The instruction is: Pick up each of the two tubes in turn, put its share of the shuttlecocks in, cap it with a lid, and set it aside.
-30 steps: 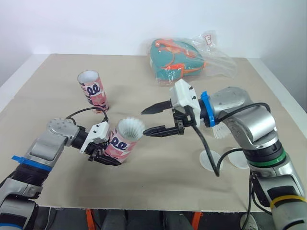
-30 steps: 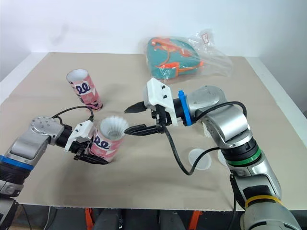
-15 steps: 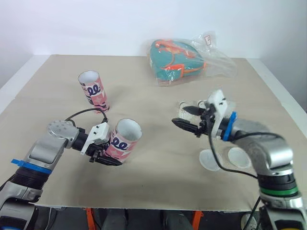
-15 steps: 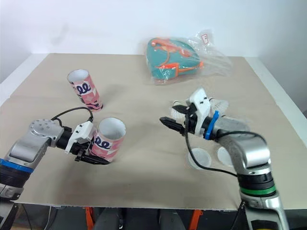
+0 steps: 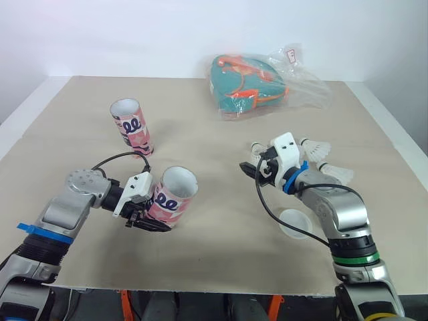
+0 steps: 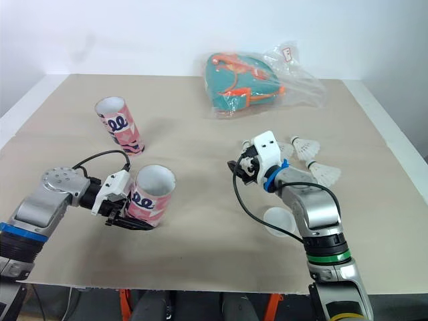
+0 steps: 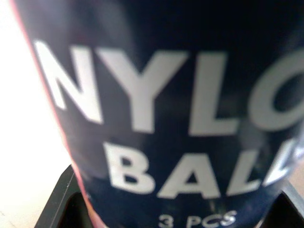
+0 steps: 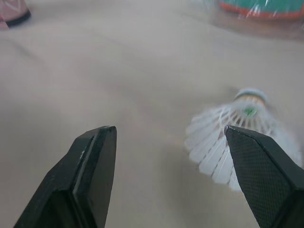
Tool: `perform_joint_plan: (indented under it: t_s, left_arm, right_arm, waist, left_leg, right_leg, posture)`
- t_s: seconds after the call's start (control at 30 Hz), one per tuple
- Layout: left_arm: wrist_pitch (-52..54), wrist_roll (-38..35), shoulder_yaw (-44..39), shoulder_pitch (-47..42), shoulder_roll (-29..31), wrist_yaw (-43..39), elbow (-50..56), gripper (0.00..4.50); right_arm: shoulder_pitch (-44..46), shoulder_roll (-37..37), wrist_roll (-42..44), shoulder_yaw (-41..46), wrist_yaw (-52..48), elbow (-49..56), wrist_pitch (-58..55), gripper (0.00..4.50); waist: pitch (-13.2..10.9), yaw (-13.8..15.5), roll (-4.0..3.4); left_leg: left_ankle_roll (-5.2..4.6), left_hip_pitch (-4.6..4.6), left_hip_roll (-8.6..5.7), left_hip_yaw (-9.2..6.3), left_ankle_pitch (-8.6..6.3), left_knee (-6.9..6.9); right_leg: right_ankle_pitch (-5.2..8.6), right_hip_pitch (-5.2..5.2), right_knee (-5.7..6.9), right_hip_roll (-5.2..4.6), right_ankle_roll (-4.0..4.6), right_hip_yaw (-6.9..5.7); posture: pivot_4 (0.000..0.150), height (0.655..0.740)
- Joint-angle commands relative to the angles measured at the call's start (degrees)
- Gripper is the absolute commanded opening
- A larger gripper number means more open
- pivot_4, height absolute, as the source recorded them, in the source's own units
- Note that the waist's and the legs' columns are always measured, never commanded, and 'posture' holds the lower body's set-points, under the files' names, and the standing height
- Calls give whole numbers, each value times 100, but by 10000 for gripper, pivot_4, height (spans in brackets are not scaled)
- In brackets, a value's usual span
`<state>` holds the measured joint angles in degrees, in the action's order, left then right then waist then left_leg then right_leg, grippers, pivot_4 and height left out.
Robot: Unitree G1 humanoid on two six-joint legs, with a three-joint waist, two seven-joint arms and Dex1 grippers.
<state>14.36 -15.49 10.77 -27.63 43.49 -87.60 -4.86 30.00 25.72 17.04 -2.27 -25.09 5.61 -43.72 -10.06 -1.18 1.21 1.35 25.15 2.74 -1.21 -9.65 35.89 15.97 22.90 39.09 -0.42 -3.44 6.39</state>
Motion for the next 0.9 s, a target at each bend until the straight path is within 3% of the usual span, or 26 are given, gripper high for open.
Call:
perform_joint_plan:
  t_s: [0.03,0.7,0.8,0.87,0.9]
  left_arm:
    - [-68,110,140,96,-74,102,-124,26644]
    - [-190,141,170,162,-96,144,-216,26644]
    - [-197,146,175,147,-110,146,-227,26644]
    - [-200,146,173,143,-113,146,-230,26644]
    - [-210,152,174,135,-119,150,-242,26644]
  right_arm:
    - [199,-76,-57,28,28,-66,-25,38951]
    - [1342,-529,-1337,-507,713,-1673,39,38951]
    - [1460,-622,-1432,-465,765,-1880,166,30490]
    - [1470,-654,-1453,-453,708,-1878,226,22615]
    - [1457,-661,-1450,-457,659,-1832,233,15580]
  waist:
    - [0,-1,0]
    - [0,-24,-2]
    - [0,-23,-3]
    - [0,-22,-3]
    - [0,-22,-3]
  left_leg:
    - [0,-1,0,0,0,1]
    - [-7,-4,3,6,25,-2]
    - [-7,-3,3,6,26,-3]
    - [-7,-2,3,6,26,-3]
    - [-7,-2,3,6,26,-3]
  right_leg:
    - [-1,0,0,0,-1,0]
    - [-17,9,0,1,-19,1]
    - [-18,9,0,1,-21,0]
    - [-18,9,0,0,-22,0]
    - [-18,9,0,0,-22,1]
  posture:
    - [1500,7387]
    - [1500,7387]
    - [1500,7387]
    - [1500,7387]
    - [1500,7387]
